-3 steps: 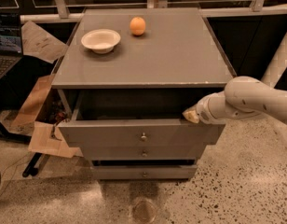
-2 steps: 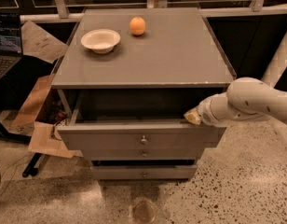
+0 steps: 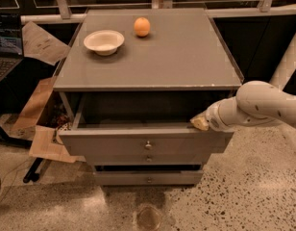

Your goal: Open top drawer

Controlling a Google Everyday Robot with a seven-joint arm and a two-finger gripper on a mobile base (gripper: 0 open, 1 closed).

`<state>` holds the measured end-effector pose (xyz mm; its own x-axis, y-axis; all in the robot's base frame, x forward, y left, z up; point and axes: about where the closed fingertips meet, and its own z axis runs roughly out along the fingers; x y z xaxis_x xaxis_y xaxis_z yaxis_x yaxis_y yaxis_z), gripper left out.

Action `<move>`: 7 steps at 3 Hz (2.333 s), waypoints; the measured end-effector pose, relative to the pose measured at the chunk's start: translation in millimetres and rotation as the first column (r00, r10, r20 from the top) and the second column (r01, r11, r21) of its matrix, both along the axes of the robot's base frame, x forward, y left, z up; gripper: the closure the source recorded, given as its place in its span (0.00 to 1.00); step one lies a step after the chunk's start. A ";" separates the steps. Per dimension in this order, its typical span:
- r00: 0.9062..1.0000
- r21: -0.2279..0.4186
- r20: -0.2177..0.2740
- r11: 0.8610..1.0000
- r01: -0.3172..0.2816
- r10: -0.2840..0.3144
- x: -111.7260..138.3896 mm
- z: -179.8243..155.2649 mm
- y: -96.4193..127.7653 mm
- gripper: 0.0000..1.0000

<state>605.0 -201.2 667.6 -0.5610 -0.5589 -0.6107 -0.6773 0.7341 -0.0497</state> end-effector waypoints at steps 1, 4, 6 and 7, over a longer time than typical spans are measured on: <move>1.000 0.000 0.000 1.000 0.000 0.000 0.0 4.4 0.0 1.00; 0.998 0.023 -0.042 0.999 0.043 -0.042 -31.9 7.1 -13.4 1.00; 0.994 0.032 -0.094 0.998 0.060 -0.057 -54.9 1.6 -22.0 1.00; 0.987 0.039 -0.140 0.996 0.080 -0.074 -75.7 -0.2 -31.2 0.82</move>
Offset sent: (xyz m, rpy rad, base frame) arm -0.1100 -0.0508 -0.0032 0.0448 0.1396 -0.1202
